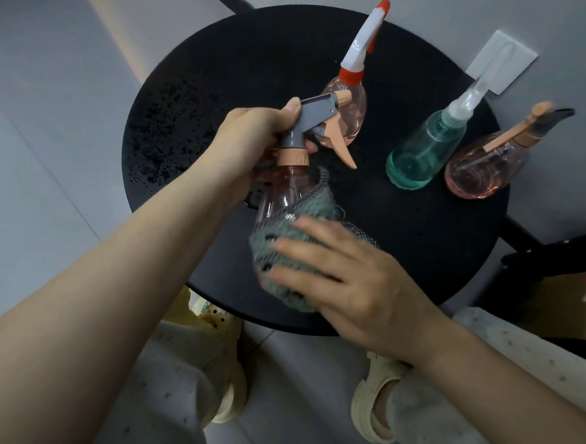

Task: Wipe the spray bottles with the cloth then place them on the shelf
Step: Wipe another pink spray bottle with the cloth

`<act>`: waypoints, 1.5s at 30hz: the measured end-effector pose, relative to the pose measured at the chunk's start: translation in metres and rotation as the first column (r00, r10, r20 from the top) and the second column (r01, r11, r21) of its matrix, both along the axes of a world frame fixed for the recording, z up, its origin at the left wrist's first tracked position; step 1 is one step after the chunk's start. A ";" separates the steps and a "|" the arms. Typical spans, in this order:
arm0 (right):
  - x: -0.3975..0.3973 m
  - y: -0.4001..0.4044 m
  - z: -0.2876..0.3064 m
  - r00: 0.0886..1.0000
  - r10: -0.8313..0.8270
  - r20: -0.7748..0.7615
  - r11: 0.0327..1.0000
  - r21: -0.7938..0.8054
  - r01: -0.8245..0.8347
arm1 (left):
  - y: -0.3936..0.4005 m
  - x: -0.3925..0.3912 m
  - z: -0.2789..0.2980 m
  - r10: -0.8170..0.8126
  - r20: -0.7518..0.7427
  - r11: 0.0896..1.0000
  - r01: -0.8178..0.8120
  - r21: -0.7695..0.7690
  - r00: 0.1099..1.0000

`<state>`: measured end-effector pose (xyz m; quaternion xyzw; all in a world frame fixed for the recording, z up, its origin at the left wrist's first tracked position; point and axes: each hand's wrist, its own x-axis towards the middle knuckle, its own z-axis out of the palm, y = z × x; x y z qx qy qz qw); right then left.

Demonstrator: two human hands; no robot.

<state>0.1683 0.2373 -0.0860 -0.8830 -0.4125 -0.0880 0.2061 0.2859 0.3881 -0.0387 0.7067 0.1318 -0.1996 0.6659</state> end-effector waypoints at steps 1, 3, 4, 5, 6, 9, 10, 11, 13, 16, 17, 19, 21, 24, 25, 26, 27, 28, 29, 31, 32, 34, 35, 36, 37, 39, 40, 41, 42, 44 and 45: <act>0.001 0.000 0.002 0.996 -0.061 -0.067 0.996 0.068 0.066 | -0.001 0.000 0.000 -0.006 -0.008 1.000 0.006 -0.001 1.000; 0.005 0.000 0.006 0.959 -0.163 -0.230 0.954 0.212 0.213 | -0.003 -0.003 -0.001 -0.034 -0.026 0.999 0.033 -0.021 0.999; 0.007 0.000 0.008 0.931 -0.196 -0.309 0.919 0.274 0.284 | -0.004 -0.005 -0.002 -0.053 -0.034 0.998 0.051 -0.038 0.998; 0.009 0.000 0.010 0.903 -0.216 -0.372 0.880 0.325 0.345 | -0.005 -0.006 -0.002 -0.069 -0.040 0.997 0.067 -0.049 0.997; 0.010 0.001 0.011 0.881 -0.227 -0.414 0.845 0.366 0.390 | -0.005 -0.007 -0.002 -0.077 -0.044 0.996 0.075 -0.052 0.996; 0.008 0.005 0.012 0.875 -0.221 -0.431 0.817 0.408 0.407 | -0.003 -0.006 -0.002 -0.072 -0.051 0.997 0.070 -0.046 0.996; 0.007 0.005 0.011 0.890 -0.211 -0.405 0.835 0.398 0.379 | -0.003 -0.004 -0.003 -0.068 -0.056 0.997 0.066 -0.045 0.996; 0.004 0.005 0.010 0.912 -0.195 -0.362 0.863 0.378 0.335 | -0.001 -0.003 -0.003 -0.061 -0.061 0.997 0.058 -0.048 0.996; 0.000 0.004 0.008 0.965 -0.137 -0.226 0.933 0.297 0.202 | 0.002 0.002 -0.004 -0.031 -0.070 0.998 0.027 -0.060 0.997; -0.006 0.004 0.003 1.000 0.018 0.015 0.998 0.056 -0.018 | 0.007 0.007 -0.003 -0.008 -0.052 0.999 0.005 -0.047 0.999; -0.007 0.003 0.002 0.995 0.073 0.063 0.997 -0.008 -0.073 | 0.008 0.007 -0.002 -0.008 -0.046 0.999 0.006 -0.045 0.999; -0.007 0.001 0.001 0.987 0.129 0.096 0.991 -0.059 -0.124 | 0.008 0.007 -0.002 -0.018 -0.038 0.999 0.016 -0.038 0.999; -0.004 -0.002 0.001 0.994 0.090 0.069 0.996 -0.020 -0.089 | 0.007 0.008 -0.003 -0.026 -0.028 0.999 0.025 -0.025 0.999; 0.001 -0.003 0.005 0.994 -0.060 -0.093 0.982 0.172 0.075 | 0.003 0.007 -0.004 -0.036 -0.027 0.999 0.035 -0.021 0.999; 0.003 -0.002 0.006 0.981 -0.101 -0.167 0.961 0.238 0.139 | 0.002 0.006 -0.004 -0.044 -0.032 0.999 0.043 -0.026 0.999; 0.004 -0.002 0.007 0.961 -0.135 -0.243 0.933 0.296 0.206 | 0.001 0.005 -0.004 -0.057 -0.035 0.998 0.056 -0.031 0.998; 0.006 -0.001 0.008 0.936 -0.166 -0.311 0.898 0.344 0.274 | -0.001 0.002 -0.005 -0.076 -0.037 0.997 0.075 -0.030 0.996; 0.007 0.000 0.008 0.909 -0.195 -0.369 0.861 0.379 0.338 | -0.002 0.000 -0.006 -0.095 -0.035 0.995 0.095 -0.022 0.995; 0.009 0.001 0.008 0.883 -0.217 -0.416 0.824 0.407 0.394 | -0.004 -0.002 -0.006 -0.108 -0.035 0.994 0.107 -0.016 0.994; 0.012 0.003 0.008 0.848 -0.243 -0.472 0.771 0.436 0.464 | -0.005 -0.005 -0.007 -0.107 -0.044 0.994 0.107 -0.017 0.993; 0.012 0.004 0.008 0.845 -0.249 -0.474 0.766 0.438 0.471 | -0.006 -0.005 -0.008 -0.102 -0.051 0.995 0.101 -0.022 0.993; 0.011 0.005 0.008 0.869 -0.247 -0.428 0.795 0.423 0.435 | -0.004 -0.004 -0.007 -0.093 -0.061 0.995 0.091 -0.034 0.994; 0.009 0.005 0.007 0.891 -0.235 -0.388 0.823 0.408 0.395 | -0.003 -0.003 -0.007 -0.082 -0.064 0.996 0.080 -0.034 0.995; 0.008 0.005 0.007 0.917 -0.212 -0.339 0.857 0.387 0.341 | -0.002 -0.001 -0.006 -0.065 -0.065 0.998 0.063 -0.031 0.996; 0.006 0.004 0.006 0.943 -0.180 -0.282 0.891 0.360 0.277 | 0.000 0.001 -0.005 -0.042 -0.067 0.999 0.040 -0.033 0.997; 0.002 0.002 0.003 0.985 -0.100 -0.143 0.951 0.275 0.137 | 0.004 0.004 -0.004 0.001 -0.071 0.999 -0.005 -0.054 0.997; 0.000 0.001 0.002 0.996 -0.061 -0.071 0.973 0.216 0.075 | 0.005 0.005 -0.003 0.011 -0.069 0.998 -0.016 -0.059 0.998; -0.002 0.000 -0.001 1.000 -0.026 -0.017 0.986 0.163 0.029 | 0.006 0.007 -0.003 0.016 -0.064 0.998 -0.020 -0.060 0.998; -0.003 0.000 -0.002 1.000 -0.009 0.002 0.990 0.142 0.008 | 0.007 0.008 -0.003 0.019 -0.060 0.998 -0.023 -0.061 0.998; -0.004 0.001 -0.005 0.996 -0.044 -0.075 0.973 0.222 0.059 | 0.008 0.009 -0.004 0.027 -0.058 0.997 -0.031 -0.075 0.998; -0.004 0.002 -0.005 0.983 -0.086 -0.162 0.947 0.293 0.131 | 0.008 0.010 -0.004 0.033 -0.059 0.995 -0.038 -0.091 0.998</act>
